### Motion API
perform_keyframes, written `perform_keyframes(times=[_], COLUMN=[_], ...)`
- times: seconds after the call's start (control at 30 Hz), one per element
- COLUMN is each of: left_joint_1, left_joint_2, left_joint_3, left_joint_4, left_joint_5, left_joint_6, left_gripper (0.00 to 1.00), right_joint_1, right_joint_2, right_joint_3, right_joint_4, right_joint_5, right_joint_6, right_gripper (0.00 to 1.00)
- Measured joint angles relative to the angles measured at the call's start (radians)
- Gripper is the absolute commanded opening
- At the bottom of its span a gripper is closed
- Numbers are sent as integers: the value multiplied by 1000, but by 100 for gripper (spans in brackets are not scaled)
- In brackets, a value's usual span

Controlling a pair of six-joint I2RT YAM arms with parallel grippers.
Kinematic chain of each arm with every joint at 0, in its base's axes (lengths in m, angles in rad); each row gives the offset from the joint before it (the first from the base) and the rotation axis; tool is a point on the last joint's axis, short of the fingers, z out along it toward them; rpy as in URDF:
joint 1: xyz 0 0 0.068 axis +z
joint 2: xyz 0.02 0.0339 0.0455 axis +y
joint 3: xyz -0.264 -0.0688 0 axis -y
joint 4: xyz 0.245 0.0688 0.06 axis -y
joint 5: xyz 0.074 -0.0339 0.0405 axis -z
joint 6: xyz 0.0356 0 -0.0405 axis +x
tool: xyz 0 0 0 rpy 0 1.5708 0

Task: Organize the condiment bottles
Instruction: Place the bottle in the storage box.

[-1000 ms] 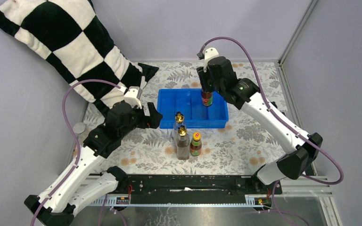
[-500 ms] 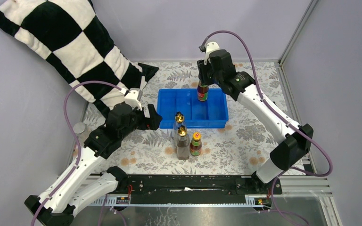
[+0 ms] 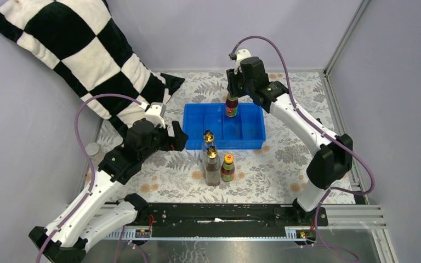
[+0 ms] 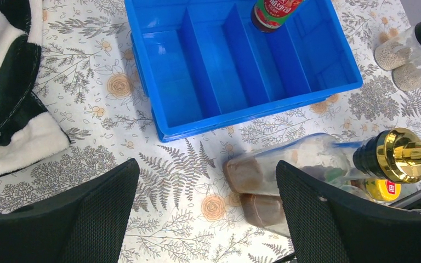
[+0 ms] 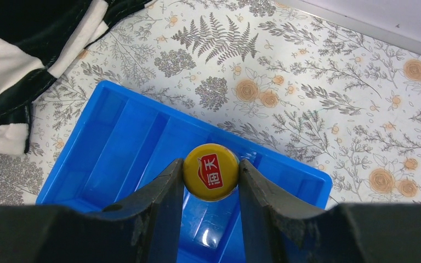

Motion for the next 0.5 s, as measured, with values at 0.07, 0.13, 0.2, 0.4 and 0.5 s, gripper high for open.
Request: perform_keyframes(times=[0.07,0.13,0.2,0.4,0.5], left_joint_1=[0,0,0,0,0], left_joint_2=[2,3,5,12,13], left_joint_3=[0,0,0,0,0], left_joint_4=[0,0,0,0,0], left_joint_5=[-2,-3,-3,-3,-3], left_joint_6=[1,2,2,7,8], left_gripper=[98,98,98,98,98], right_joint_1=[-1,-2,-4,-11,-14], right_joint_2=[6,11,17,35,39], right_joint_3=[0,0,0,0,-1], right_joint_4=[8,8,13,27,31], right_joint_5=[-7,-10,-10,-10,-9], right_joint_6=[1,4,4,4,4], right_gripper=[19,19,19,19,19])
